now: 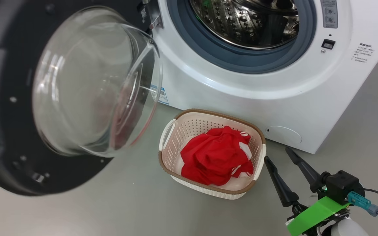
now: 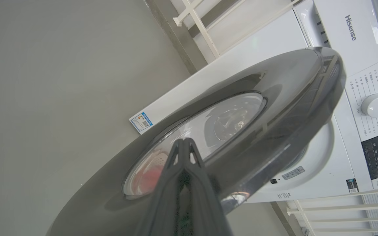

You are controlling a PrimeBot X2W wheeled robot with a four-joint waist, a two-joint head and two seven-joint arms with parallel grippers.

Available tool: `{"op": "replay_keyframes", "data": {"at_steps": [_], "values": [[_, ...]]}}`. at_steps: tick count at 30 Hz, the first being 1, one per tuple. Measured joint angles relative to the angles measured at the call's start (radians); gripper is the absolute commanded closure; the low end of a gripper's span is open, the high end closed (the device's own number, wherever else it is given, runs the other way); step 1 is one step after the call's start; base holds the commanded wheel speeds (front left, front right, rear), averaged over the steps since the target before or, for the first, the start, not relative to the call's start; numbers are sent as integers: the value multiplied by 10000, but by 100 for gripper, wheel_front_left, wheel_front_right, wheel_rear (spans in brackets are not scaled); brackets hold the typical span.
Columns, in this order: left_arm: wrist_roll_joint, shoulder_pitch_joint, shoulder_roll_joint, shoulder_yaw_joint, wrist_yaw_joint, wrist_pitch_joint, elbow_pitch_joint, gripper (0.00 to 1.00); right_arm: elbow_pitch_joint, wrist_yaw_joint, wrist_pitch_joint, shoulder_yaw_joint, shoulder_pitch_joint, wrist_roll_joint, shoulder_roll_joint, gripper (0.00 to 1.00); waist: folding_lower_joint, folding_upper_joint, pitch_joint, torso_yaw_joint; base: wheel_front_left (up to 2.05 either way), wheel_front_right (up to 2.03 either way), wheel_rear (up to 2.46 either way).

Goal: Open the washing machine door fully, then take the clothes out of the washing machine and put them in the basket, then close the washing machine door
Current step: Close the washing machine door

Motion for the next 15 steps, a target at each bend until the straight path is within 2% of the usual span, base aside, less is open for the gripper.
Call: {"op": "replay_keyframes", "data": {"at_steps": [7, 15], "values": [[-788, 913, -128, -142, -123, 1076, -1388, 100, -59, 2, 0, -236, 94, 0, 88, 0, 0, 0, -121, -205, 0, 0, 0], [-1354, 1595, -337, -556, -196, 1710, -3085, 100, -115, 0, 0, -443, 260, -40, 107, 0, 0, 0, -130, -477, 0, 0, 0]]}}
